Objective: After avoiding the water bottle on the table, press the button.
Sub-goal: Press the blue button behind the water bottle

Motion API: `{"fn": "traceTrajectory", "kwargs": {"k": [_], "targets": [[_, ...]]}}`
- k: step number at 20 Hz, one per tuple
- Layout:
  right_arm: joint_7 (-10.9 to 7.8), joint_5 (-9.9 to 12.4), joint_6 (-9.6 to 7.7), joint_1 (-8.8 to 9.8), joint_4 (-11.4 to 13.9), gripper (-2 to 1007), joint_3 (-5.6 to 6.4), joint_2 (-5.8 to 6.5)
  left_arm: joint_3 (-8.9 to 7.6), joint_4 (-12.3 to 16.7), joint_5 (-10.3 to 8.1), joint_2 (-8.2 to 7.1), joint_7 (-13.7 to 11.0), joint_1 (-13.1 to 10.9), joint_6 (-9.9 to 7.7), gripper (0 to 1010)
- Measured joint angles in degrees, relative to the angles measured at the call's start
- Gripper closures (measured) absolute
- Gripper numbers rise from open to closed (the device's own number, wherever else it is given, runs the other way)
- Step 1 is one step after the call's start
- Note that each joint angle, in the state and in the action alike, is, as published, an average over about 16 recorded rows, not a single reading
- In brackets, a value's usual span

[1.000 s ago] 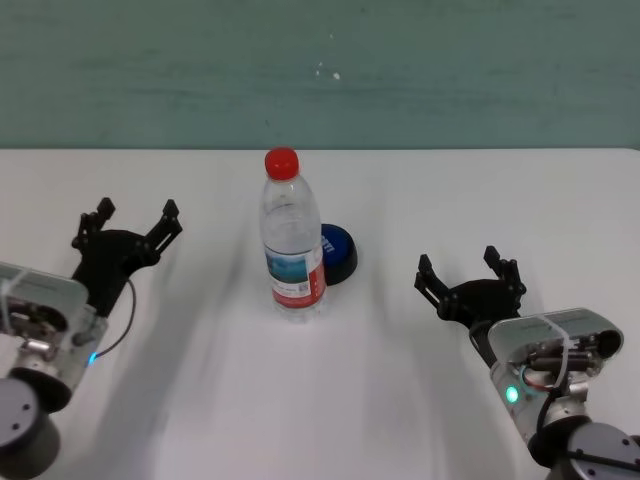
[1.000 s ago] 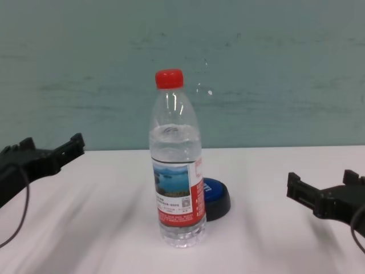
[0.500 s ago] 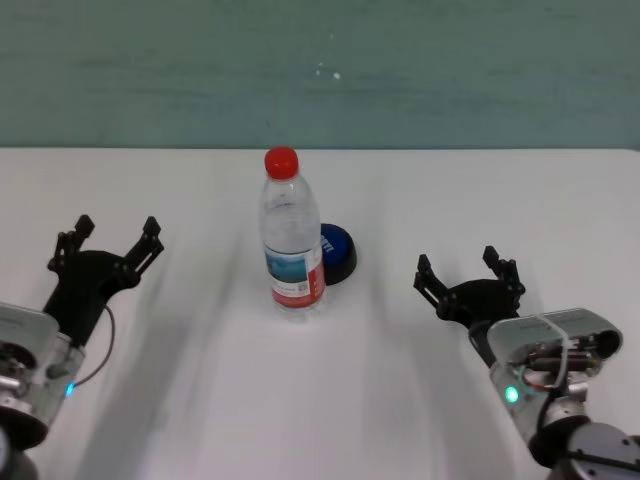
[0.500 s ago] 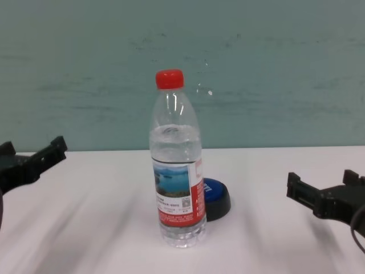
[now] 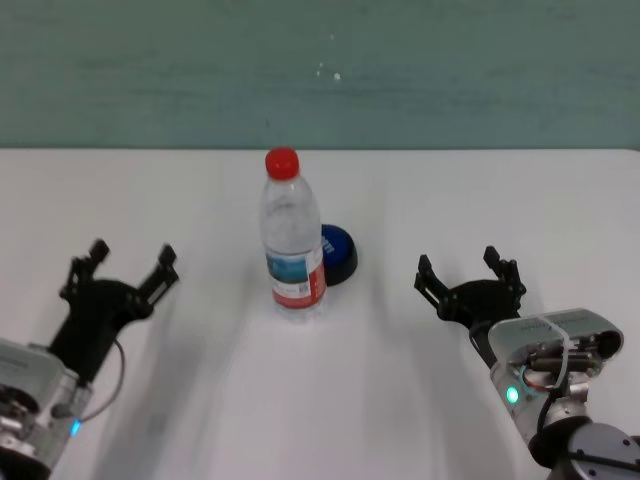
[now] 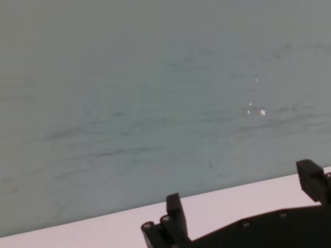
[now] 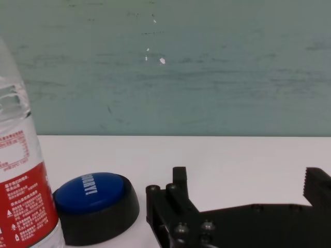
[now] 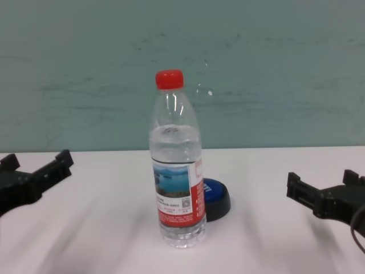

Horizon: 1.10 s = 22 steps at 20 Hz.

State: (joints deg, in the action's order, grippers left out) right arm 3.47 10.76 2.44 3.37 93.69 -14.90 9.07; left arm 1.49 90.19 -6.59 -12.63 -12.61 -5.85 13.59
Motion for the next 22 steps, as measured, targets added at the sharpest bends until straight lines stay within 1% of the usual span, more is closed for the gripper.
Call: {"fn": "traceTrajectory", "kwargs": {"k": [5, 9, 15, 22], "targets": [[0.00, 0.00, 0.00, 0.00, 0.00, 1, 0.00, 0.00, 0.86, 1.70, 0.09, -0.13, -0.45, -2.09, 0.65, 0], [0.00, 0.00, 0.00, 0.00, 0.00, 1, 0.00, 0.00, 1.63, 2.45, 0.39, -0.08, -0.50, -3.03, 1.05, 0], [0.00, 0.00, 0.00, 0.00, 0.00, 1, 0.00, 0.00, 2.74, 2.68, 1.37, 0.27, -0.04, -3.45, 1.49, 0], [0.00, 0.00, 0.00, 0.00, 0.00, 1, 0.00, 0.00, 3.65, 2.29, 2.75, 0.84, 0.78, -3.25, 1.77, 0]]}}
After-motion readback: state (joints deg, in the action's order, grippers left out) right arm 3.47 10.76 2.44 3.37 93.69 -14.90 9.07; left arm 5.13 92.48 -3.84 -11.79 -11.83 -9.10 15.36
